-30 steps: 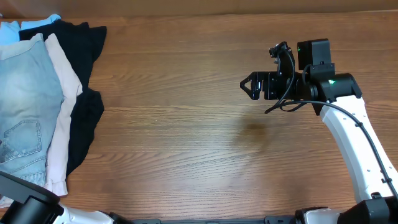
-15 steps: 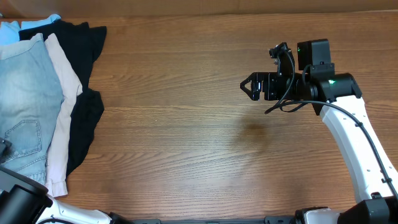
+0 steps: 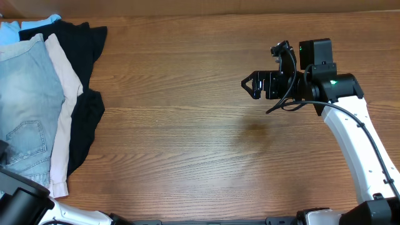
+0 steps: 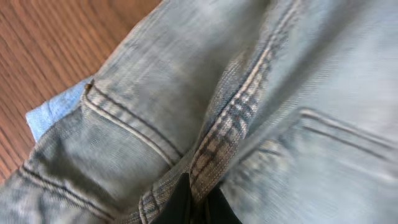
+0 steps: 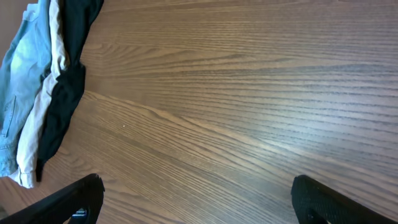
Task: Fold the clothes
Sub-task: 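Grasp the denim shorts with the left gripper and drag them to table center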
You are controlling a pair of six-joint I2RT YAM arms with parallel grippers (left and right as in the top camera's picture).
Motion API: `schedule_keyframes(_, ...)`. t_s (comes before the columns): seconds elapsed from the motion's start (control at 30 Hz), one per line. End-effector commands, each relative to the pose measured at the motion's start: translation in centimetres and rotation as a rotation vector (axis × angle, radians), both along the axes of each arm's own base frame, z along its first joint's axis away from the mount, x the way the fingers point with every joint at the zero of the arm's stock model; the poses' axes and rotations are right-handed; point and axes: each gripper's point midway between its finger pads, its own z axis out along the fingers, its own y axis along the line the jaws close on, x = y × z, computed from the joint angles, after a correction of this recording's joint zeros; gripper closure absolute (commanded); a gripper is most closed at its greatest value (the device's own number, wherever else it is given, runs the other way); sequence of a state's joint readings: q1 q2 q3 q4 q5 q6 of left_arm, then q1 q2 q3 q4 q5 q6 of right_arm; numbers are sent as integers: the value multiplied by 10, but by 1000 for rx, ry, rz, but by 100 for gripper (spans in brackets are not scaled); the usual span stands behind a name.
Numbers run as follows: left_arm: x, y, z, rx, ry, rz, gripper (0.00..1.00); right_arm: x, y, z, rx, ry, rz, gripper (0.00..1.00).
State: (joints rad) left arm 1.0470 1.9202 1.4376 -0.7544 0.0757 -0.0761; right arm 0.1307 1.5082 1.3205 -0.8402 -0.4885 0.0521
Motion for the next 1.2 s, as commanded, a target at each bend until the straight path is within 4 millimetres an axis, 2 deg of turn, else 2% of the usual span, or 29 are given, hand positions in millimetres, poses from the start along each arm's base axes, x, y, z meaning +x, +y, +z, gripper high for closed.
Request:
schedule_keyframes(0.0,46,-18,75,49,-223,-80,96,6,-1,13,-1,-46,-7,0)
schedule_keyframes(0.1,63,-40,119,99,-293,-148,96,8,-1,14,0,-55,-7,0)
schedule_keyframes(0.17,74,-64,148,133,-340,-209,96,8,-1,14,0,-55,-7,0)
schedule_keyframes(0.27,93,-111,187,172,-409,-326,96,8,-1,15,0,-59,-7,0)
schedule_keyframes(0.3,102,-135,202,188,-434,-386,96,9,-1,15,0,-60,-7,0)
schedule_keyframes(0.37,114,-166,215,201,-460,-476,96,9,-1,15,1,-61,-7,0)
schedule_keyframes(0.47,138,-229,229,200,-501,-650,96,9,-2,15,0,-60,-9,1)
schedule_keyframes(0.53,155,-276,231,169,-528,-763,96,9,-3,15,1,-60,-12,3)
schedule_keyframes(0.57,166,-309,230,148,-540,-848,96,10,-5,15,2,-57,-21,4)
schedule_keyframes(0.67,184,-373,222,105,-561,-1009,96,13,-16,16,20,-39,-77,6)
schedule_keyframes(0.77,198,-439,209,56,-575,-1157,96,17,-36,23,52,-33,-149,6)
schedule_keyframes(0.9,210,-524,190,12,-615,-1337,96,17,-75,43,108,-73,-236,6)
schedule_keyframes(0.93,211,-539,187,6,-624,-1367,96,16,-83,47,114,-81,-254,6)
schedule_keyframes(1.0,213,-580,178,-13,-656,-1444,96,13,-108,57,125,-103,-317,6)
schedule_keyframes(1.07,212,-617,167,-32,-680,-1509,96,7,-134,62,121,-112,-389,6)
schedule_keyframes(1.17,203,-668,149,-63,-700,-1600,96,-2,-163,64,116,-109,-472,6)
